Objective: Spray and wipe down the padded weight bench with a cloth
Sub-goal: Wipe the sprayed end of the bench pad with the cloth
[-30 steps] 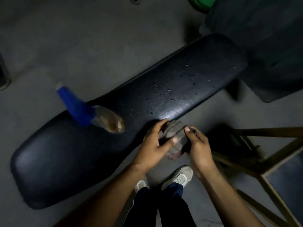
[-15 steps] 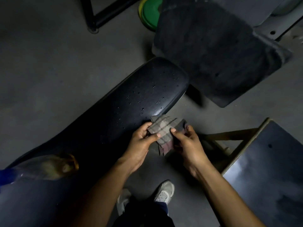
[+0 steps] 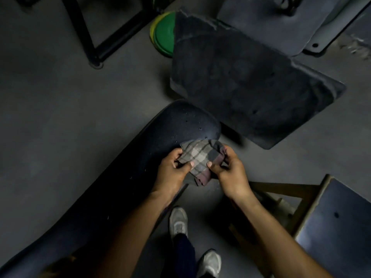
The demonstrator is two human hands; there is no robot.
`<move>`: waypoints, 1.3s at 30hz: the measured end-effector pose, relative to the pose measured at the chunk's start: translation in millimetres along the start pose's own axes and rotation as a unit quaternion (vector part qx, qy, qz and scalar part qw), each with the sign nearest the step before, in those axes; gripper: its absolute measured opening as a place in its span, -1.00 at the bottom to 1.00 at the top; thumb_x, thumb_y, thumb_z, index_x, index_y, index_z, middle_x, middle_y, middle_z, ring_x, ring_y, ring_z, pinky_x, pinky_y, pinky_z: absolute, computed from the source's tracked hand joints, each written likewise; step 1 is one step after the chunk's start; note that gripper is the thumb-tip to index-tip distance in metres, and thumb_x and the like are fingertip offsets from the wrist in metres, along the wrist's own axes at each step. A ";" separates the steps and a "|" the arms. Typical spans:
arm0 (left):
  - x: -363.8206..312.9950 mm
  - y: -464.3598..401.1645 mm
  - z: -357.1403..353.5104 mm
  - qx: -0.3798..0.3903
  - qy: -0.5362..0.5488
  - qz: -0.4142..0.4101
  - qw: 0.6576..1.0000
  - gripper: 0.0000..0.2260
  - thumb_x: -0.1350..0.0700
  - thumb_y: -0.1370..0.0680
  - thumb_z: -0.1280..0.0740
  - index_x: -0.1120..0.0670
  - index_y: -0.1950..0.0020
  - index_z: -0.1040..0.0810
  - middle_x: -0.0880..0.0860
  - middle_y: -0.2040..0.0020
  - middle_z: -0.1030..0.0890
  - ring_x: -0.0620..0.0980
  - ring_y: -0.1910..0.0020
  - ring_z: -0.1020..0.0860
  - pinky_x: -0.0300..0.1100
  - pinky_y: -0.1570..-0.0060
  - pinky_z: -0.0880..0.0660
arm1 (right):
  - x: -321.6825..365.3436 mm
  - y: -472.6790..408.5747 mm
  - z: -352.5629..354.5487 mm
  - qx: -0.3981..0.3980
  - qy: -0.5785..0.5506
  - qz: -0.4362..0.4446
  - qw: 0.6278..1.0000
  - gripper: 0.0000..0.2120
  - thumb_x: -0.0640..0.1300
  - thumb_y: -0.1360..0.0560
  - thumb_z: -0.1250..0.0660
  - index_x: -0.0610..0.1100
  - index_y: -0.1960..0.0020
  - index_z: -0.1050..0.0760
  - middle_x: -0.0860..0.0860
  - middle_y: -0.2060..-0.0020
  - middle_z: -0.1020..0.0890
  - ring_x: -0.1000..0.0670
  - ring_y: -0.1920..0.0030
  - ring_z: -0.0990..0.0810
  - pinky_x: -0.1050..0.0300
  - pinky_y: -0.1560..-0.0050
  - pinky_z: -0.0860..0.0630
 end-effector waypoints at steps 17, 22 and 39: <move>-6.3 -147.8 59.5 -0.026 -0.528 -0.140 0.837 -0.28 -0.24 -0.66 -0.12 0.09 -0.69 0.04 0.04 -0.71 0.05 0.05 -0.68 0.04 0.12 -0.63 0.10 | -22.7 -105.8 -52.4 -0.024 0.538 0.124 0.833 -0.35 0.30 -0.67 -0.07 0.10 -0.69 -0.08 -0.12 -0.71 0.03 -0.21 -0.71 0.15 -0.28 -0.67 0.09; 8.3 -148.2 60.5 -0.030 -0.564 -0.163 0.809 -0.28 -0.29 -0.65 0.01 0.08 -0.69 0.07 0.03 -0.71 0.07 0.03 -0.68 0.05 0.13 -0.63 0.04 | -3.8 -144.6 -79.0 -0.078 0.563 0.138 0.811 -0.34 0.23 -0.64 -0.15 0.02 -0.67 -0.17 -0.28 -0.65 -0.18 -0.36 -0.67 -0.03 -0.31 -0.66 0.03; 11.4 -148.4 59.5 -0.053 -0.583 -0.172 0.793 -0.28 -0.28 -0.65 -0.03 0.11 -0.68 -0.03 0.06 -0.70 -0.03 0.06 -0.67 -0.04 0.17 -0.60 -0.07 | -8.5 -157.9 -60.8 -0.073 0.536 0.111 0.833 -0.40 0.21 -0.65 -0.14 0.11 -0.66 -0.21 -0.23 -0.66 -0.17 -0.32 -0.67 -0.05 -0.30 -0.65 -0.07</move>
Point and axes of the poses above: each hand's wrist, its own y-axis away from the middle knuckle, its own z-axis out of the back of the hand, x = y × z, the point moved 7 cm from there along -y, towards the middle knuckle
